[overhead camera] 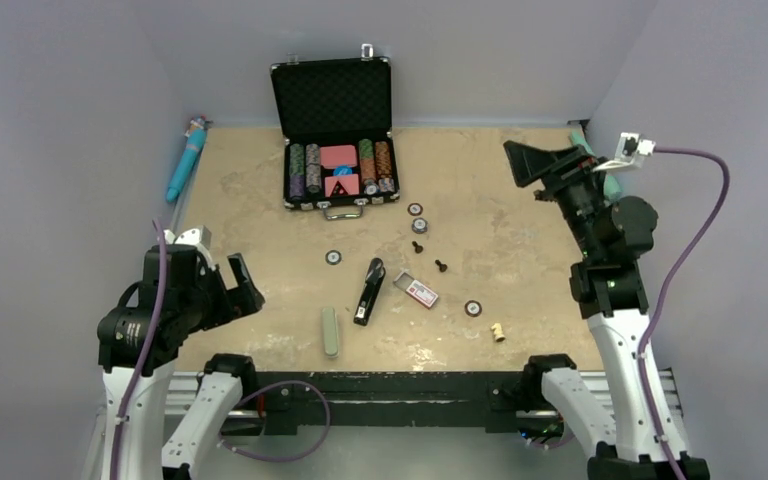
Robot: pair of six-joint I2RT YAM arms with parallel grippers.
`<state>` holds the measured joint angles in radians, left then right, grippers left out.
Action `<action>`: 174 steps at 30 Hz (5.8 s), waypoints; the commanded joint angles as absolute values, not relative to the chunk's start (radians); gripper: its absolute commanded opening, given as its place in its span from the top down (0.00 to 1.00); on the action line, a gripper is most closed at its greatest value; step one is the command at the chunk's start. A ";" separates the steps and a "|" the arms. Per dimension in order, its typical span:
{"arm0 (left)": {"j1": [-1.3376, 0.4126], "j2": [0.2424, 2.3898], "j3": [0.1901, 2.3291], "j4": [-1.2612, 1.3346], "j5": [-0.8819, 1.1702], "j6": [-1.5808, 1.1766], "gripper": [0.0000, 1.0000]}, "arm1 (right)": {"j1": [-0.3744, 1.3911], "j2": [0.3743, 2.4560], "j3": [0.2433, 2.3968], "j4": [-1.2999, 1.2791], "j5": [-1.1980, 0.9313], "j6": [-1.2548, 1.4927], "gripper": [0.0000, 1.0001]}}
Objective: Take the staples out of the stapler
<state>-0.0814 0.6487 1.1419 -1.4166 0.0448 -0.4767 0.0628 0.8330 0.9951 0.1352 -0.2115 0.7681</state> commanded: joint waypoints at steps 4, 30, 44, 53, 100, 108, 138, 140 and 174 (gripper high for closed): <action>-0.086 0.633 1.163 -1.472 -0.055 -0.470 0.00 | 0.071 0.709 0.707 0.326 -0.618 1.063 0.01; -0.580 1.220 1.195 -0.919 0.050 -0.406 0.10 | 0.299 0.867 1.031 -0.517 -0.350 0.654 0.10; -0.706 1.537 1.330 -0.851 0.004 -0.333 0.14 | 0.299 0.795 0.940 -0.480 -0.314 0.719 0.01; -0.766 1.747 1.419 -0.840 -0.032 -0.321 0.17 | 0.298 0.913 0.962 -0.404 -0.404 0.684 0.01; -0.759 1.134 1.318 -0.961 0.237 -0.643 1.00 | 0.320 0.935 0.996 0.089 -0.806 0.962 0.01; -0.714 1.010 1.302 -0.864 0.396 -0.704 1.00 | 0.379 0.874 0.928 0.132 -0.662 0.902 0.01; -0.581 1.004 1.405 -0.561 0.639 -0.846 1.00 | 0.520 1.070 1.012 0.454 -0.839 1.042 0.01; -0.577 1.008 1.418 -0.550 0.644 -0.851 1.00 | 0.528 1.097 1.028 0.451 -0.846 1.037 0.01; -0.502 1.063 1.416 -0.427 0.731 -0.937 1.00 | 0.664 1.266 1.053 0.737 -0.858 1.171 0.94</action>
<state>-0.5098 1.0630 1.3792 -0.5087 0.7235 -0.8742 0.6476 1.2739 1.0649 0.6224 -0.8219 1.1706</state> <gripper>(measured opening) 0.368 0.440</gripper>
